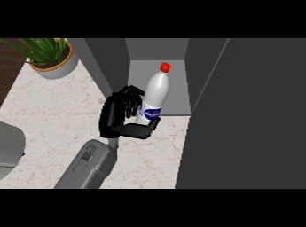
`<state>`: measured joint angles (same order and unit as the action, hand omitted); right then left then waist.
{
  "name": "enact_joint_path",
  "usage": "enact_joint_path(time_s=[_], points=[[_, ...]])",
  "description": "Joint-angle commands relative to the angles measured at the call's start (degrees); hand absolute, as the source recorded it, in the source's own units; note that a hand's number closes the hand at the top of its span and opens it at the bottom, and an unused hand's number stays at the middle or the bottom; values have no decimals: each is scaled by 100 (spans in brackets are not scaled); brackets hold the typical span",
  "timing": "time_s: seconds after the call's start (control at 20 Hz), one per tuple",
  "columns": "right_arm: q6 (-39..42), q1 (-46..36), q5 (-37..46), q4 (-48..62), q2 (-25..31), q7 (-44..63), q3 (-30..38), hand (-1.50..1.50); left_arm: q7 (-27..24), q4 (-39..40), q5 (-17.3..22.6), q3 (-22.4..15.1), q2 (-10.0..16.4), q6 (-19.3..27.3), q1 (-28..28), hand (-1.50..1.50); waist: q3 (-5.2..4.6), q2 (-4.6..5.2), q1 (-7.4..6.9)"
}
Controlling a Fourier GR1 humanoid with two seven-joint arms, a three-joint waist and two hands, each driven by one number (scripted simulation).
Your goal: Pick up the bottled water, place it into the cabinet and close the cabinet
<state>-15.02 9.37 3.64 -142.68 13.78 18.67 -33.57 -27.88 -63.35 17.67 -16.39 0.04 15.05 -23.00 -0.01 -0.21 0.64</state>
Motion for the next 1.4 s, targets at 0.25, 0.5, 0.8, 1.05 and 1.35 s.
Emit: enact_joint_path(time_s=[0.25, 0.5, 0.8, 1.05, 1.35], points=[[-15, -141, 163, -577, 111, 422, 316, -150, 902, 139, 133, -353, -3, 1129, -1166, 150, 0, 14, -6], [47, 327, 74, -1039, 414, 423, 268, -150, 1008, 600, 547, -632, -3, 1674, -1649, 150, 0, 11, 61], [45, 413, 89, -853, 367, 63, 47, -150, 617, 2070, 1192, -227, -3, 1505, -2481, 150, -1, 37, 150], [119, 708, -45, -560, 377, -454, 98, -150, 146, 2444, 1604, -531, -3, 2083, -2470, 150, 1, 37, 169], [220, 505, -534, -794, 442, -120, 597, -150, -385, 3761, 1471, -51, -3, 1823, -2999, 150, -3, 88, 193]])
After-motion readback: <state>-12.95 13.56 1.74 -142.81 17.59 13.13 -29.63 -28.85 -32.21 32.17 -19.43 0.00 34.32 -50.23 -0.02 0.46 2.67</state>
